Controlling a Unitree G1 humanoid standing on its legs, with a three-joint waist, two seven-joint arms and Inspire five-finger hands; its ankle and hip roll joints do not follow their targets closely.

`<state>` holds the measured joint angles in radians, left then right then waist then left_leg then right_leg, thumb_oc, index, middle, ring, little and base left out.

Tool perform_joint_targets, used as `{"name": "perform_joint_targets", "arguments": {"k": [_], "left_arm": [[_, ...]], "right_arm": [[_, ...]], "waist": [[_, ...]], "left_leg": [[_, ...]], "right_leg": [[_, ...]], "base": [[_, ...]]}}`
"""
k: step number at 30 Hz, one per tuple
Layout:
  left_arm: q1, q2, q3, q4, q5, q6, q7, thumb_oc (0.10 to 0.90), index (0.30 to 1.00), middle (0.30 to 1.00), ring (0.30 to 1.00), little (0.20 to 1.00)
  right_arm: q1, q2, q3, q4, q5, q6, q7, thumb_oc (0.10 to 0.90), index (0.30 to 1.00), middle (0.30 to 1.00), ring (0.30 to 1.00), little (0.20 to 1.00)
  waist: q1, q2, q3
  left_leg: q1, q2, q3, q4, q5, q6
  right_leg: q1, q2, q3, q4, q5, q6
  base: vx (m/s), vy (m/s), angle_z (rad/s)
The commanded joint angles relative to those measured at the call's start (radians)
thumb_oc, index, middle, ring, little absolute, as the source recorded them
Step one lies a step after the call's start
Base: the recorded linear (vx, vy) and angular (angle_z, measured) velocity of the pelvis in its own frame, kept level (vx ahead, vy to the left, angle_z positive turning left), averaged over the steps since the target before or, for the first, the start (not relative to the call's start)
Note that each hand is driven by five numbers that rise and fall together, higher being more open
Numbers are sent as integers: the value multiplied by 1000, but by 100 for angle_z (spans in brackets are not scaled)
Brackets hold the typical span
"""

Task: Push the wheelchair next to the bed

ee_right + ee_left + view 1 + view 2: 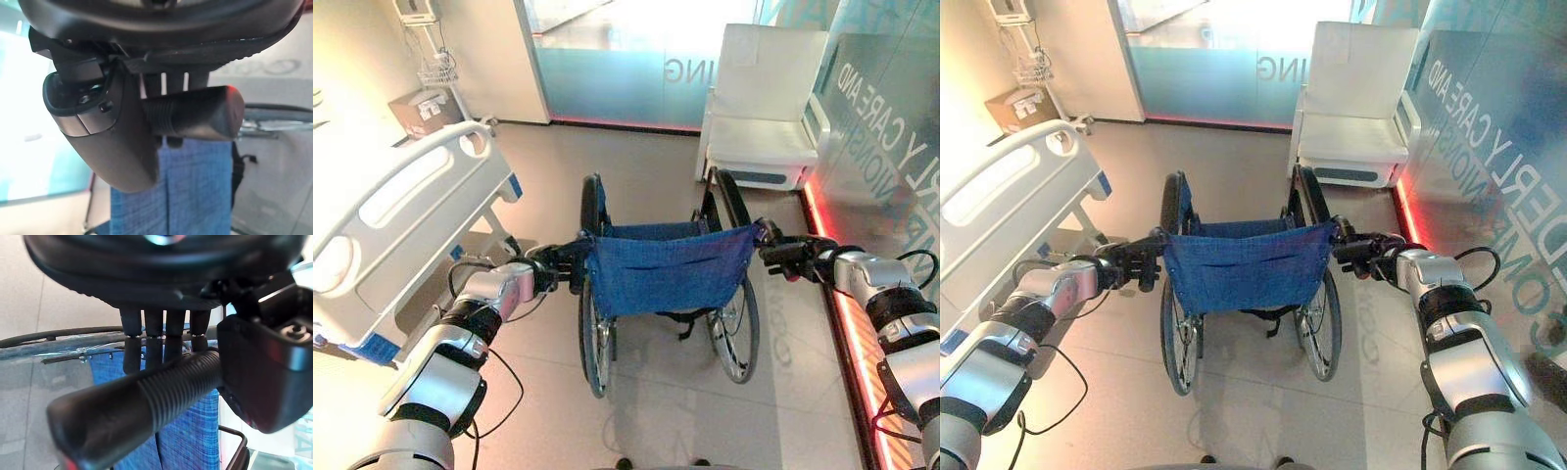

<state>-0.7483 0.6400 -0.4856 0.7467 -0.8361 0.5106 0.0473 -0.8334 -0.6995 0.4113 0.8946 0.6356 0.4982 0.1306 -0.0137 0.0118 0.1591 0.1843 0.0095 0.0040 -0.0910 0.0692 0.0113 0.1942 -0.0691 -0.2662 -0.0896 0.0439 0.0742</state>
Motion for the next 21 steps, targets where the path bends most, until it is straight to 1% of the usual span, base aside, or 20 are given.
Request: {"name": "perform_joint_targets", "arguments": {"k": [1, 7, 8, 9, 11, 12, 14, 18, 21], "left_arm": [[-110, -98, 3, -56, -190, -49, -67, 400, 300, 300, 300, 300], [-79, -157, 32, -66, -284, -71, -58, 400, 300, 300, 300, 300], [-79, -157, 31, -67, -285, -71, -57, 400, 300, 300, 300, 300], [-74, -174, 40, -68, -326, -82, -51, 400, 300, 300, 300, 300], [-71, -184, 48, -73, -355, -86, -38, 400, 300, 300, 300, 300], [-62, -202, 57, -76, -392, -101, -29, 400, 300, 300, 300, 300], [-54, -215, 63, -83, -422, -110, -12, 400, 300, 300, 300, 300], [-30, -255, 87, -102, -544, -156, 27, 400, 300, 300, 300, 300], [-16, -275, 91, -115, -566, -166, 13, 400, 300, 300, 300, 300]], "right_arm": [[-62, 190, 77, -205, 155, -161, 161, 400, 300, 300, 300, 300], [-59, 220, 73, -212, 146, -154, 137, 400, 300, 300, 300, 300], [-59, 220, 73, -212, 146, -154, 137, 400, 300, 300, 300, 300], [-61, 222, 71, -211, 158, -155, 130, 400, 300, 300, 300, 300], [-59, 226, 68, -212, 157, -152, 129, 400, 300, 300, 300, 300], [-54, 234, 64, -210, 148, -154, 129, 400, 300, 300, 300, 300], [-50, 240, 63, -210, 146, -155, 128, 400, 300, 300, 300, 300], [-33, 257, 58, -230, 170, -157, 103, 400, 300, 300, 300, 300], [-25, 268, 56, -244, 183, -157, 80, 400, 300, 300, 300, 300]], "waist": [[68, -11, -98], [68, -16, -97], [68, -16, -97], [67, -18, -98], [66, -19, -98], [65, -19, -98], [66, -20, -99], [63, -23, -99], [64, -24, -96]], "left_leg": [[15, -64, 79, 4, -65, -26], [21, -61, 79, 4, -66, -26], [21, -61, 79, 4, -66, -26], [22, -60, 79, 4, -66, -26], [23, -60, 80, 4, -67, -27], [25, -59, 80, 4, -67, -26], [26, -58, 81, 4, -68, -27], [28, -55, 85, 4, -69, -27], [30, -54, 82, 4, -69, -26]], "right_leg": [[19, -2, -2, 2, -13, 13], [25, -2, -3, 2, -13, 12], [25, -2, -3, 2, -13, 12], [26, -3, -4, 2, -13, 11], [27, -3, -3, 2, -13, 11], [28, -3, -4, 2, -13, 10], [30, -3, -4, 2, -14, 10], [32, -3, -6, 3, -16, 8], [34, -2, -9, 5, -17, 6]], "base": [[0, 0, 0], [0, 0, 0], [0, 0, 0], [0, 0, 0], [0, 0, 0], [0, 0, 0], [0, 0, 0], [0, 0, 0], [0, 0, 0]]}}
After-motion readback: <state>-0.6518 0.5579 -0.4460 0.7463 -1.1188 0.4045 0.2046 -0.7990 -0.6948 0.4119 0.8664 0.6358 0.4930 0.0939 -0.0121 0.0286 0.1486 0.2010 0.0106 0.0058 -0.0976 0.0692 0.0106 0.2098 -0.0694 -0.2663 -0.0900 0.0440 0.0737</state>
